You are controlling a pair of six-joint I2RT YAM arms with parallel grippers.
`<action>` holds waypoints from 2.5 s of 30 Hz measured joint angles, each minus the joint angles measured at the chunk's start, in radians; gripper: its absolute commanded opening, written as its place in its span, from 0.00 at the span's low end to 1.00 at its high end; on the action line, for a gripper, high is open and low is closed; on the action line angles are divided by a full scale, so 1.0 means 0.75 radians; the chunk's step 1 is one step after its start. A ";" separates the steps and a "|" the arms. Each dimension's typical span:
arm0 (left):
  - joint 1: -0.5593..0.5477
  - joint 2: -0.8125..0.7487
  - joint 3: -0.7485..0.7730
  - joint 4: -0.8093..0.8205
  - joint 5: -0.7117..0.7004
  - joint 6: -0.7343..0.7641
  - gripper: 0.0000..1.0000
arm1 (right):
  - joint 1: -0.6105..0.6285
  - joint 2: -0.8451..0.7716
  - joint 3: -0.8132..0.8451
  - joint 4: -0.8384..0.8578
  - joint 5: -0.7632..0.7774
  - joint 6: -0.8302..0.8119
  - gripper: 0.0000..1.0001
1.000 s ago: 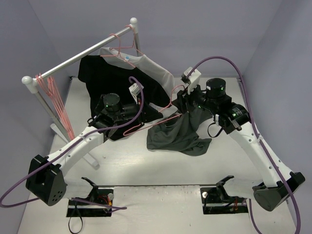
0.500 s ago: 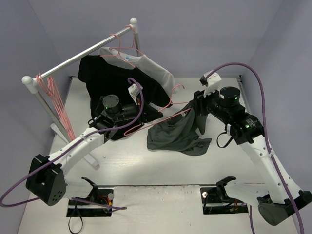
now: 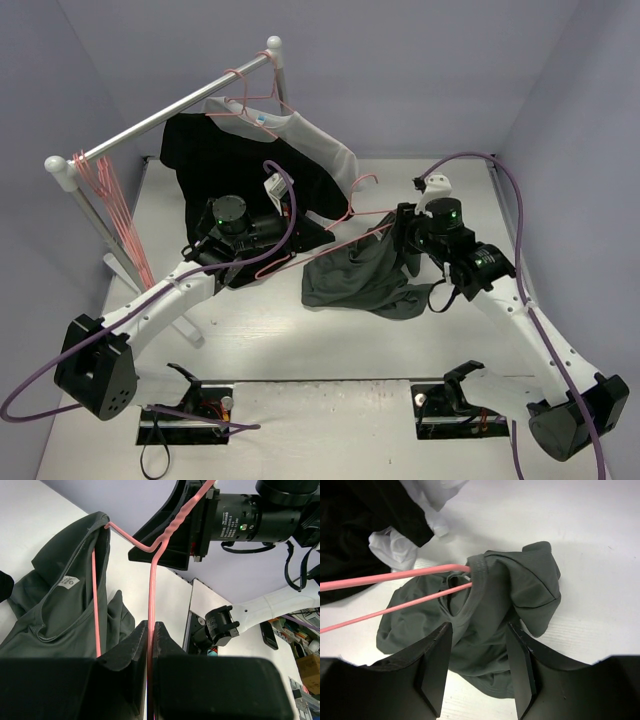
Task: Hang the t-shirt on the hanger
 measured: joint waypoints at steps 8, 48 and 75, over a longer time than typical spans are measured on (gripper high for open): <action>-0.008 0.002 0.000 0.000 -0.001 -0.003 0.00 | 0.000 0.011 -0.037 0.108 0.070 0.070 0.41; -0.010 0.085 0.056 0.072 0.004 -0.104 0.00 | -0.001 0.154 0.080 0.222 0.008 -0.150 0.00; 0.003 0.336 0.356 0.761 0.101 -0.673 0.00 | 0.020 0.193 0.644 0.175 -0.752 -0.404 0.00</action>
